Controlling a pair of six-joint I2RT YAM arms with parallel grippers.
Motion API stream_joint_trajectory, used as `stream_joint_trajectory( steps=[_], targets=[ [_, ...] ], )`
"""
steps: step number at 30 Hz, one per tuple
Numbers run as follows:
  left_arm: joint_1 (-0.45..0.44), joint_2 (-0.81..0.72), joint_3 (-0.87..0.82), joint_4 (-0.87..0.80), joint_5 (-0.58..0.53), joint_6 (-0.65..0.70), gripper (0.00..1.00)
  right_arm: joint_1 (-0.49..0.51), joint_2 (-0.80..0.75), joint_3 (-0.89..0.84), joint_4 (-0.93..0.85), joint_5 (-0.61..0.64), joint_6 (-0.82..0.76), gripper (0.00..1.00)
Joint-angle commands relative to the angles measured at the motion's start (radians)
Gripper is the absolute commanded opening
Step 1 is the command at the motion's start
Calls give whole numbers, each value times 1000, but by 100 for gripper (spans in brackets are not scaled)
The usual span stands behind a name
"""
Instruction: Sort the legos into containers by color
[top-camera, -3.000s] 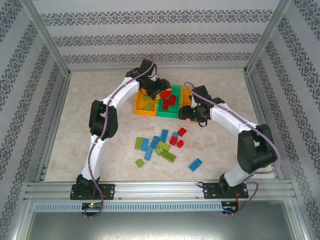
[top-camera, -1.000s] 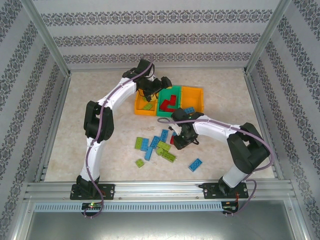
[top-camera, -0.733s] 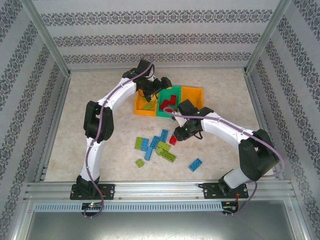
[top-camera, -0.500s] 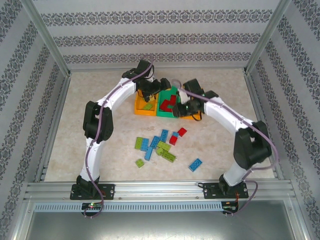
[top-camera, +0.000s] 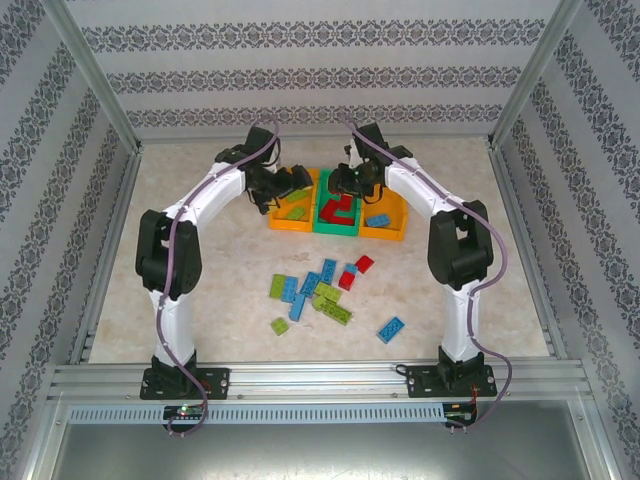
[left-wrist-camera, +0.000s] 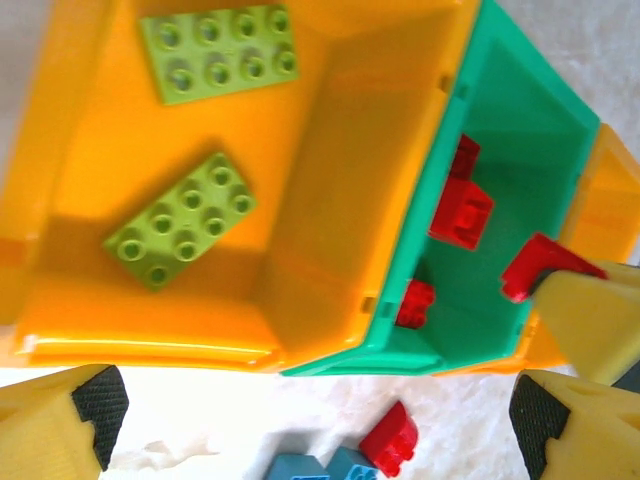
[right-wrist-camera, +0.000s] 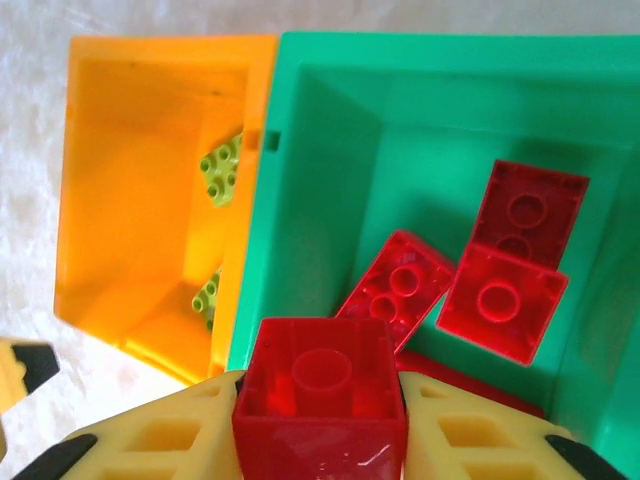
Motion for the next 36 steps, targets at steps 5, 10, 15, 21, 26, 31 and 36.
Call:
stream_joint_trajectory(
  steps=[5,10,15,21,26,31,36],
  targets=[
    [3,-87,-81,-169,-102,101,100,-13,69,101,-70,17,68,44],
    [0,-152,-220,-209,-109,141,100,-13,100,141,-90,4,73,50],
    [-29,-196,-319,-220,-106,166,100,-12,105,146,-94,3,71,54],
    [-87,-229,-388,-226,-101,268,93,-13,77,137,-62,5,59,62],
    [-125,-228,-380,-244,-70,294,83,-16,57,143,-52,8,50,64],
    [-185,-246,-366,-263,-67,324,76,-26,54,133,-60,0,54,65],
    [-267,-252,-353,-328,-94,372,75,-42,36,99,-55,2,41,65]
  ],
)
